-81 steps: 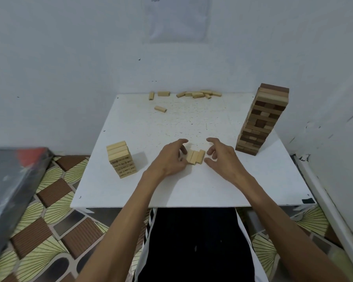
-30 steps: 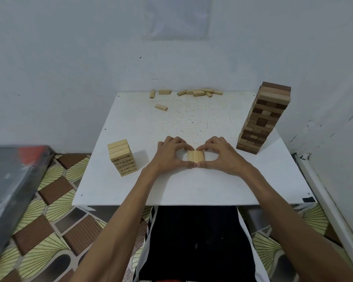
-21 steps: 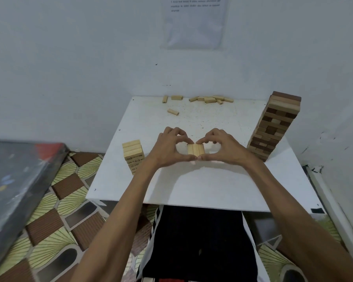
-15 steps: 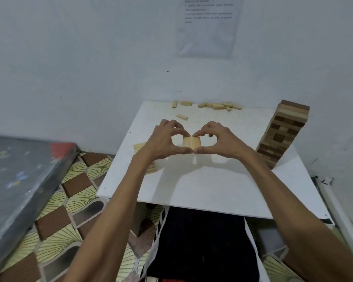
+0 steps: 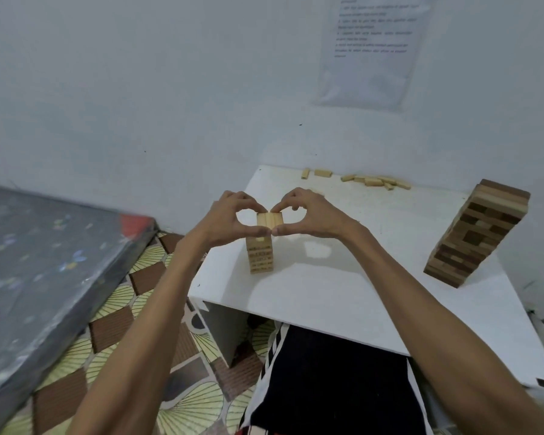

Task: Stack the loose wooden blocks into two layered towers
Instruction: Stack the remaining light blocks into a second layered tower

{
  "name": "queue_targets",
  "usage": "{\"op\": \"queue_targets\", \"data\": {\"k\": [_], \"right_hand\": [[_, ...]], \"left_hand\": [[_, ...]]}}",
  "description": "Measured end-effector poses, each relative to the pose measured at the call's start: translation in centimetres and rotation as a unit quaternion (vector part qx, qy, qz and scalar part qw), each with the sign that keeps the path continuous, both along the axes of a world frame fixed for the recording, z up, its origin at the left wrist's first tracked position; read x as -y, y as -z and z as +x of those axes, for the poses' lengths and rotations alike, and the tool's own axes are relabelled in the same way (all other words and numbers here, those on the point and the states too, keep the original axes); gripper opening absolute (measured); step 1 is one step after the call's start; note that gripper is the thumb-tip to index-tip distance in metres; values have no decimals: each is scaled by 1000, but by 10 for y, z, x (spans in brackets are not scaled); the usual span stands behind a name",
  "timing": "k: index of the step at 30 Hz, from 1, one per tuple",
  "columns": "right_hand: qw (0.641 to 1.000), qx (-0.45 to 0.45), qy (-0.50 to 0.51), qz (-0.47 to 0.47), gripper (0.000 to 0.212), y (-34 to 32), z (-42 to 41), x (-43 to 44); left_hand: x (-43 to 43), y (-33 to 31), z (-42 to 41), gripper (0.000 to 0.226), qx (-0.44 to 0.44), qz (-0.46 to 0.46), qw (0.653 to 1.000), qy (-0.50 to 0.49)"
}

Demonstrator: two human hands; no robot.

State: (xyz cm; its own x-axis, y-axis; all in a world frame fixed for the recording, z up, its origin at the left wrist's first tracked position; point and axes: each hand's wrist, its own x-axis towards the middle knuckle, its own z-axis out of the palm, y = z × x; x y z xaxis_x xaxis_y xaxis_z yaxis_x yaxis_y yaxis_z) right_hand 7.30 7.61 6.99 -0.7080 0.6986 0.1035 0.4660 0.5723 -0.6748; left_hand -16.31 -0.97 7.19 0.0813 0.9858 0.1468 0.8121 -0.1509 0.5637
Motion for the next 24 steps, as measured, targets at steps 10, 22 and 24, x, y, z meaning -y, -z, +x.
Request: {"op": "queue_targets", "data": {"k": [10,22,24], "right_hand": [[999,42,-26,0,51,13,-26,5],[999,45,-21,-7,50,15,-28,4],[999,44,-23,-8,50,16,-28,5]], "left_hand": [[21,18,-18,65,28,-15,999,-28],[22,24,-17,62,65,-26,997,-37],[23,25,-17,59,66,-25,997,-35]]}}
